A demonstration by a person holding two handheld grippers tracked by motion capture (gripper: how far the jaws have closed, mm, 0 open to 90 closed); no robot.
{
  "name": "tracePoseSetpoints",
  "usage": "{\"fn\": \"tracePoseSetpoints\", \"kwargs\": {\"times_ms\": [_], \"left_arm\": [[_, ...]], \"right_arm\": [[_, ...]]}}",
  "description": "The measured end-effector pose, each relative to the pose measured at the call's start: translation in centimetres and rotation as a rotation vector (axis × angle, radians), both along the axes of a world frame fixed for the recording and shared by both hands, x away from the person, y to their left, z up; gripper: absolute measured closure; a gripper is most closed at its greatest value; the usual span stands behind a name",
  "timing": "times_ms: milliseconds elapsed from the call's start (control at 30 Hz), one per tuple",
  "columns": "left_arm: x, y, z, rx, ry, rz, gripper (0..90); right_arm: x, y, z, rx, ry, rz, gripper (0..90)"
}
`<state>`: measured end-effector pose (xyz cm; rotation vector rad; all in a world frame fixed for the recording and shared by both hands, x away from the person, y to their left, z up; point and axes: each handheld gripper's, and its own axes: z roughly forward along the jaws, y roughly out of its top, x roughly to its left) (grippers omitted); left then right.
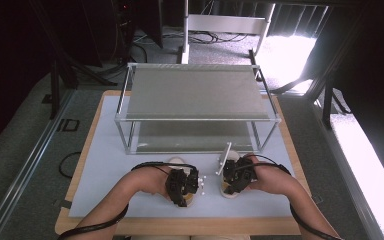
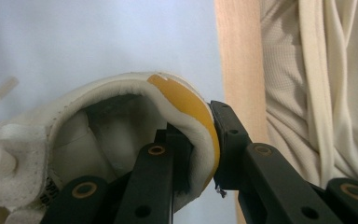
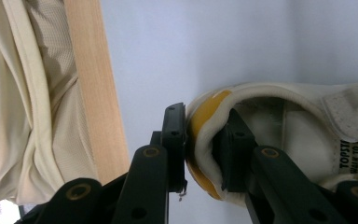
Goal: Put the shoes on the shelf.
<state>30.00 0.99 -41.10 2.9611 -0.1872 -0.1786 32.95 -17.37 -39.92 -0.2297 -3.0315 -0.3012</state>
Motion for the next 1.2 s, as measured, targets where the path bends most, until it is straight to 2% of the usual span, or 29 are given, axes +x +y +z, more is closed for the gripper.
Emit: {"fn": "tracePoseSetpoints", "kwargs": {"times_ms": [200, 333, 400, 500, 567, 600, 633, 767, 867, 933, 1067, 1133, 1167, 1200], "left_arm": [[0.9, -0.4, 0.5, 0.016, -0.035, -0.015, 78.8], [2.0, -0.7, 0.8, 0.009, -0.057, -0.061, 78.8], [2.2, -0.8, 0.9, 0.007, -0.06, -0.067, 78.8], [3.2, -1.4, 1.2, -0.023, -0.1, -0.113, 78.8], [3.7, -1.6, 1.2, -0.02, -0.12, -0.149, 78.8], [3.7, -1.6, 1.2, -0.02, -0.12, -0.149, 78.7], [4.1, -1.9, 1.0, -0.032, -0.137, -0.175, 78.7], [4.7, -2.2, 0.7, -0.032, -0.154, -0.227, 78.8], [5.3, -2.3, 0.5, -0.045, -0.158, -0.264, 78.7], [5.7, -2.3, 0.4, -0.047, -0.162, -0.271, 78.6], [6.9, -2.4, 0.4, -0.079, -0.214, -0.303, 78.5], [7.5, -2.4, 0.3, -0.097, -0.241, -0.292, 78.0], [7.8, -2.4, 0.3, -0.111, -0.271, -0.297, 77.7], [8.1, -2.4, 0.2, -0.12, -0.284, -0.298, 77.7]], "right_arm": [[1.2, 0.1, 1.0, -0.004, -0.028, -0.011, 74.9], [2.2, 0.0, 1.6, 0.005, -0.04, -0.027, 74.9], [2.4, 0.0, 1.7, 0.005, -0.04, -0.03, 74.8], [3.2, 0.0, 1.9, 0.013, -0.047, -0.048, 74.7], [3.6, 0.0, 2.0, 0.023, -0.051, -0.05, 74.7], [3.6, 0.0, 2.0, 0.023, -0.051, -0.05, 74.7], [3.7, 0.0, 2.0, 0.029, -0.053, -0.052, 74.6], [4.5, -0.1, 1.9, 0.039, -0.045, -0.062, 74.4], [5.2, 0.0, 1.7, 0.028, -0.056, -0.071, 74.4], [5.6, 0.0, 1.6, 0.03, -0.068, -0.08, 74.3], [6.4, 0.0, 1.5, 0.055, -0.095, -0.085, 73.9], [6.9, 0.2, 1.5, 0.075, -0.106, -0.095, 73.9], [7.1, 0.2, 1.4, 0.082, -0.108, -0.097, 73.7], [7.1, 0.2, 1.4, 0.082, -0.108, -0.097, 73.7]]}}
